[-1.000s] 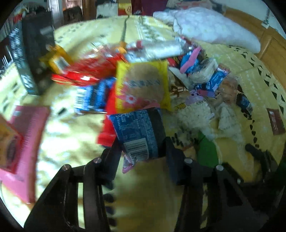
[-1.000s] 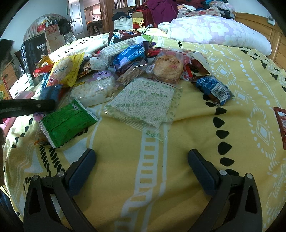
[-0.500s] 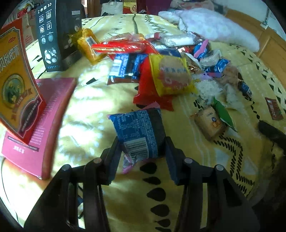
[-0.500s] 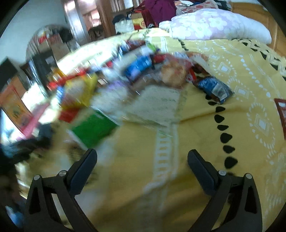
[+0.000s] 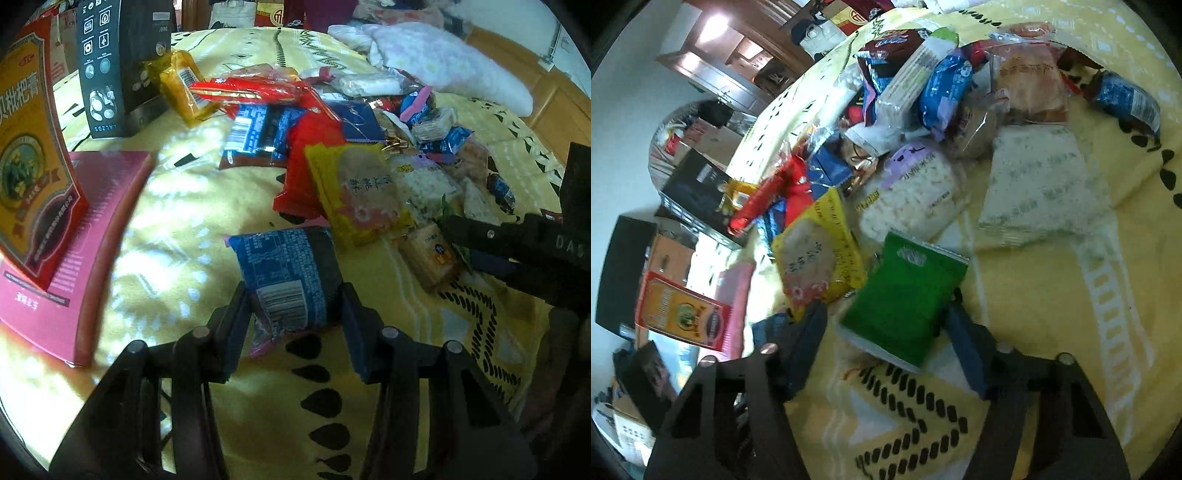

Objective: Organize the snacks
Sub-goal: 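Grasp the green snack packet with the right tool while the left tool holds the blue bar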

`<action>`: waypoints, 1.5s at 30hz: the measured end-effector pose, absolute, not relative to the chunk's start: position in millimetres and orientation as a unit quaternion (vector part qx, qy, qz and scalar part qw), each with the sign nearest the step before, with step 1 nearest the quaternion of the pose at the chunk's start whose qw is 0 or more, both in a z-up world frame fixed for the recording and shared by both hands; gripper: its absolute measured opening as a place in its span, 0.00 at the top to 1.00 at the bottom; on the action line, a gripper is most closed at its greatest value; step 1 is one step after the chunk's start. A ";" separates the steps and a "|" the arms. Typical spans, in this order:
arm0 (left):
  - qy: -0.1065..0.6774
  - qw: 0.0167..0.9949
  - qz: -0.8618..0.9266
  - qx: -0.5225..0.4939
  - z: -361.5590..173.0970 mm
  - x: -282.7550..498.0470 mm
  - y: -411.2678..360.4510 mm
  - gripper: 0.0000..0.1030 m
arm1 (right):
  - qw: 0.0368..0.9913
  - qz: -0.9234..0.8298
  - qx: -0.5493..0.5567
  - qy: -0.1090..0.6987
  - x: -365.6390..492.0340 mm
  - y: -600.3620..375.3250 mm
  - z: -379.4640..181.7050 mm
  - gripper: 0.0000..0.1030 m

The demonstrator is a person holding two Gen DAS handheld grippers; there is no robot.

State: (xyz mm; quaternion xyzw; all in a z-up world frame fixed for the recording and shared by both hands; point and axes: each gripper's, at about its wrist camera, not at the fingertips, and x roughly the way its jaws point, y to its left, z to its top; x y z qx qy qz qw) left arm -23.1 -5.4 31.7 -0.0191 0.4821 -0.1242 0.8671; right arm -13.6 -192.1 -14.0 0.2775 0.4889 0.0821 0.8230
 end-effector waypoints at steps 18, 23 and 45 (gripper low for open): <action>0.483 0.861 -0.154 -0.053 30.5 -39.1 10.8 0.51 | 0.836 0.117 0.095 0.527 -87.9 -193.1 -1.6 0.38; 0.480 0.863 -0.146 -0.049 30.7 -38.3 7.4 0.45 | 0.839 0.099 0.117 0.522 -89.5 -189.4 4.0 0.24; 0.444 0.893 -0.067 0.037 70.7 -35.4 3.2 0.56 | 0.848 0.066 0.166 0.498 -85.9 -203.4 5.4 0.75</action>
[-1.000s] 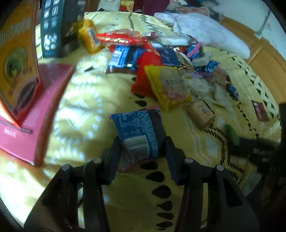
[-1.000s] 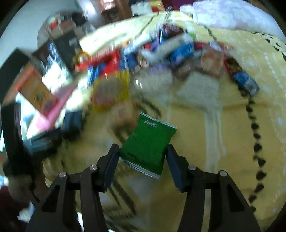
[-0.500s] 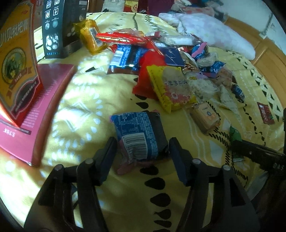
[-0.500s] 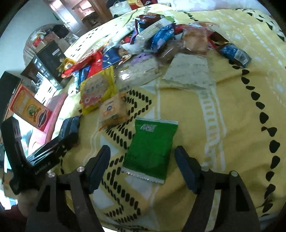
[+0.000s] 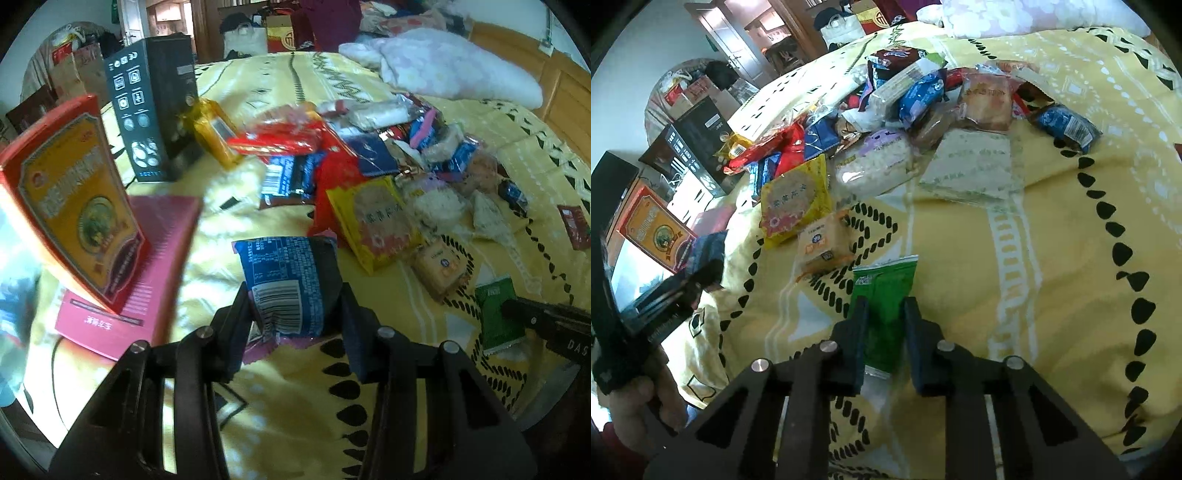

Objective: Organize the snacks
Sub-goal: 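Grasp the green snack packet with the right tool while the left tool holds the blue bar, then carry both packets over the clear plastic bowl with both tools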

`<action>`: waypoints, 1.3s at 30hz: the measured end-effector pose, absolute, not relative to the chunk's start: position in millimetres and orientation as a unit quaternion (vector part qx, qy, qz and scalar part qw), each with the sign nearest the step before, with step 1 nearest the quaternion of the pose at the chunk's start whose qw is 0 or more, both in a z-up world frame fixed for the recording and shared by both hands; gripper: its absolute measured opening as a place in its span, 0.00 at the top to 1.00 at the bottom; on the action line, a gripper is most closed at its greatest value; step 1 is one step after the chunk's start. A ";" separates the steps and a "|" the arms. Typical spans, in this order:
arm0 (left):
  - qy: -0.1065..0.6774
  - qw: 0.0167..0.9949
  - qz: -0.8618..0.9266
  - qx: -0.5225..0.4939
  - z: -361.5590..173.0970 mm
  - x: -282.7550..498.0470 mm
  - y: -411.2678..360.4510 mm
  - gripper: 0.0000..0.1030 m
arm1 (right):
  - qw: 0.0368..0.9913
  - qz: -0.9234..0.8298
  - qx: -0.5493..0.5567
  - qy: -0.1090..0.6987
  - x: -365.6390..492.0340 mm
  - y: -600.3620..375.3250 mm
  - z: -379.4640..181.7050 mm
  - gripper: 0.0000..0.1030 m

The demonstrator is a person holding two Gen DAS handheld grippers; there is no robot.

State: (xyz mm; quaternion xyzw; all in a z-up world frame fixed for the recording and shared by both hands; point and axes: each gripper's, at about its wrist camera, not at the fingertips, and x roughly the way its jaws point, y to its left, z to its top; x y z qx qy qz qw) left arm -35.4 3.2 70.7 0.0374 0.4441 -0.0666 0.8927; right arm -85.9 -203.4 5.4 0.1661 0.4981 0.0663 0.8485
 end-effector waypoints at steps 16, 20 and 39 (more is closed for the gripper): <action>0.471 0.879 -0.063 0.025 67.6 -42.5 4.8 0.56 | 0.848 -0.002 0.093 0.522 -84.0 -170.7 -0.9 0.37; 0.461 0.884 -0.061 0.041 76.6 -44.9 2.6 0.56 | 0.855 0.000 0.049 0.516 -86.0 -163.3 -2.0 0.48; 0.409 0.910 -0.040 0.050 139.1 -43.1 22.4 0.56 | 0.893 0.042 0.045 0.445 -88.1 -149.1 78.2 0.52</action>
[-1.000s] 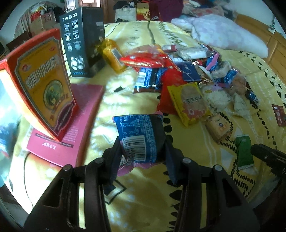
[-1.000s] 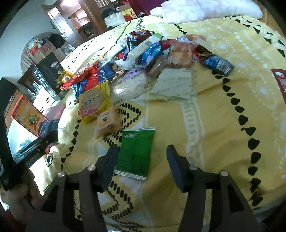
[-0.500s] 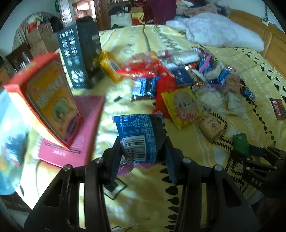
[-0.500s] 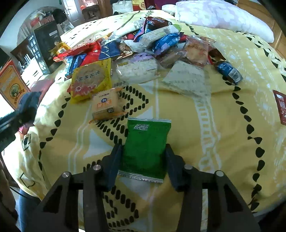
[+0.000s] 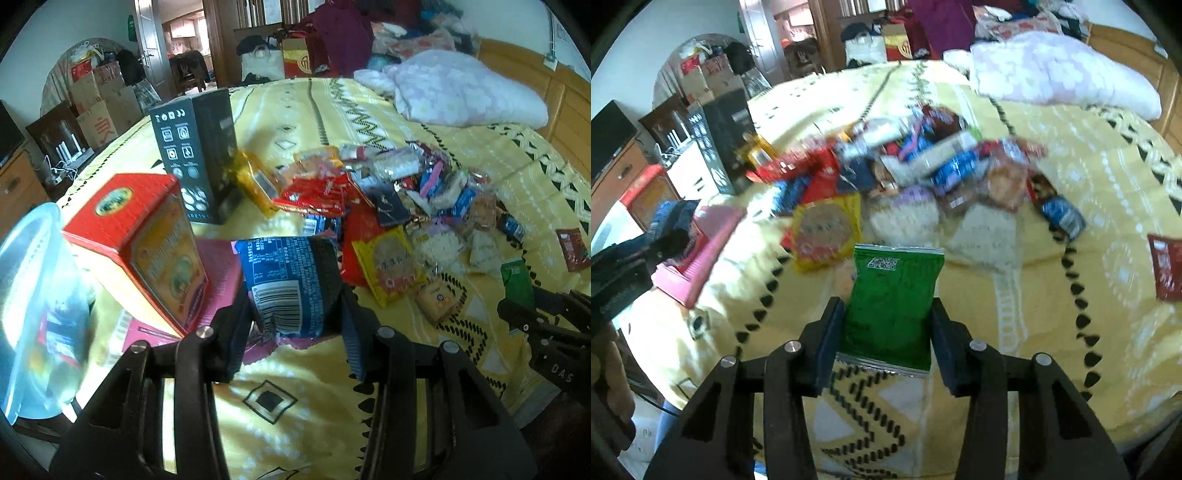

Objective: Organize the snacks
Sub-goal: 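Carry both packets over the clear plastic bowl with both tools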

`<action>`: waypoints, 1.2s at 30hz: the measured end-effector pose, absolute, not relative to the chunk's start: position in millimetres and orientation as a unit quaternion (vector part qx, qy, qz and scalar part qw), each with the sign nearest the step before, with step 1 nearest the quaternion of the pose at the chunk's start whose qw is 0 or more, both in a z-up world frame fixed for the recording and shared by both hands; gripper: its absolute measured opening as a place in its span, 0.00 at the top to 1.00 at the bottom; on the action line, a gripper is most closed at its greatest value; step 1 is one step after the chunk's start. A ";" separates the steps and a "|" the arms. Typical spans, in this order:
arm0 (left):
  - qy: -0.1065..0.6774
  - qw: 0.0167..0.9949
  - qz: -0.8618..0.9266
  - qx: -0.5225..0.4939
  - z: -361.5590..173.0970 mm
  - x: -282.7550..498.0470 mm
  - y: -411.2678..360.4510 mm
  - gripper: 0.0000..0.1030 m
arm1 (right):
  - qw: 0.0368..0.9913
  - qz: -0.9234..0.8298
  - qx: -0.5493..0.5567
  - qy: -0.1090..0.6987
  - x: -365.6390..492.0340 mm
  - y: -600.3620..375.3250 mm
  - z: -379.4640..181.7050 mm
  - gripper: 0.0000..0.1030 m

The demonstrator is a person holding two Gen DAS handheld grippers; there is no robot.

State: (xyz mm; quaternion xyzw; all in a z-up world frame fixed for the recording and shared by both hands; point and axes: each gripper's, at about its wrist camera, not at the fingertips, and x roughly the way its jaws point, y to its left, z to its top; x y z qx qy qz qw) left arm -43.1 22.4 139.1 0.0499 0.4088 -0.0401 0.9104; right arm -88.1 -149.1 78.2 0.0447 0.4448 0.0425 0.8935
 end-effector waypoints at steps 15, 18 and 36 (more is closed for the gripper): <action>0.386 0.921 -0.037 0.032 163.0 -44.9 43.0 0.56 | 0.912 0.073 0.018 0.404 -83.6 -116.4 130.3 0.52; 0.381 0.923 -0.035 0.027 168.6 -44.4 47.5 0.56 | 0.915 0.080 0.011 0.395 -80.3 -109.5 141.1 0.52; 0.343 0.937 0.057 -0.024 210.6 -47.9 162.2 0.56 | 0.923 0.213 -0.029 0.318 -50.5 9.6 224.3 0.52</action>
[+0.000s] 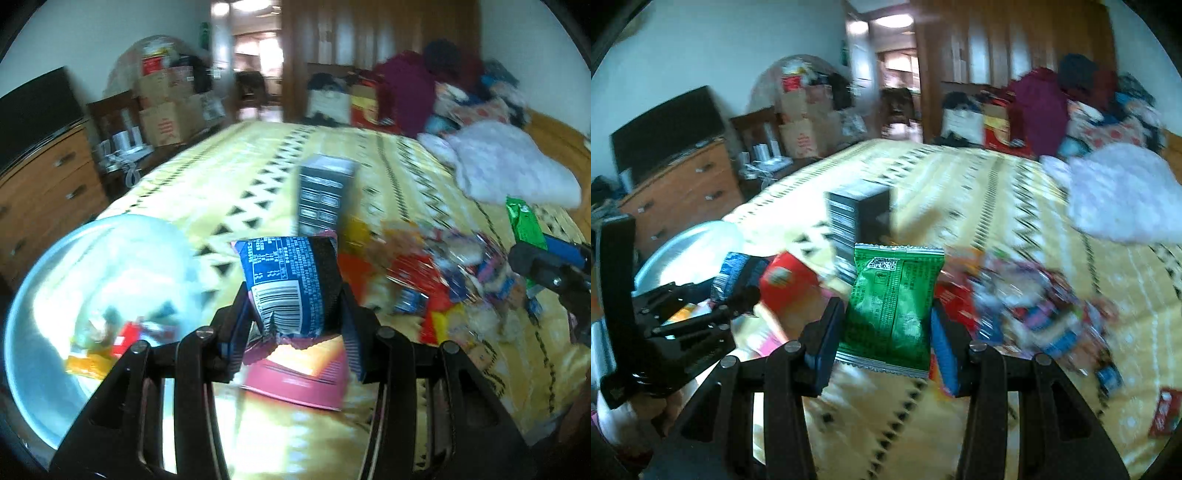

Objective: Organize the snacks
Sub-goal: 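Carry both packets over the clear plastic bowl with both tools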

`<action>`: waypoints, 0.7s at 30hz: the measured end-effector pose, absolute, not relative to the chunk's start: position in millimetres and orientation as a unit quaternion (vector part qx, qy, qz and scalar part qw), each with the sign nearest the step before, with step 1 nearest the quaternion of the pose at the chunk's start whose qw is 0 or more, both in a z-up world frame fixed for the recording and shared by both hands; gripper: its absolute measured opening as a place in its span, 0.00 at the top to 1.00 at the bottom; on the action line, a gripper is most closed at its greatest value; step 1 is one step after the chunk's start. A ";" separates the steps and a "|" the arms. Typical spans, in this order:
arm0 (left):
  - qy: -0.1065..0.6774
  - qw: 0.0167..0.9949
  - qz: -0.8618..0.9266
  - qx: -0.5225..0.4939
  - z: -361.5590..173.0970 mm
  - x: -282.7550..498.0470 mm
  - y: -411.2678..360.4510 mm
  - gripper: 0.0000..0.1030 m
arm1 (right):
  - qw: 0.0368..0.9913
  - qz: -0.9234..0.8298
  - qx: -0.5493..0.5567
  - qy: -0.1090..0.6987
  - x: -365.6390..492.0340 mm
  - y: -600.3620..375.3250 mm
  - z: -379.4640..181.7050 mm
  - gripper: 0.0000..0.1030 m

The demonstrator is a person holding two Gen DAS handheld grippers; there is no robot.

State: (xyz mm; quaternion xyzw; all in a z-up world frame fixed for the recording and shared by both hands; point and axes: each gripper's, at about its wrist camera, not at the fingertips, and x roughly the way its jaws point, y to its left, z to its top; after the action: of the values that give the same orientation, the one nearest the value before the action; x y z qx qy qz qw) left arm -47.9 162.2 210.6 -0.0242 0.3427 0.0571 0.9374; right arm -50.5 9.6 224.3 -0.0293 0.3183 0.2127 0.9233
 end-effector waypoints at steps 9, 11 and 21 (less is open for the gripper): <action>0.329 0.924 0.174 -0.094 213.7 -59.9 280.9 0.56 | 0.890 0.346 -0.036 0.295 -39.3 138.6 258.2 0.52; 0.327 0.920 0.182 -0.115 210.3 -62.4 296.9 0.56 | 0.877 0.375 -0.039 0.297 -38.1 167.2 259.8 0.52; 0.327 0.908 0.209 -0.161 193.7 -72.7 343.0 0.56 | 0.828 0.444 -0.070 0.334 -32.9 277.9 231.4 0.52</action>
State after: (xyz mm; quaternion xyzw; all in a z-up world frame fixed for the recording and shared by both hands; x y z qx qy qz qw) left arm -72.7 343.0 193.7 -0.1609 0.3268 0.2090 0.9075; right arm -32.9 277.9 231.4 -0.0700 0.3336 0.4443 0.8285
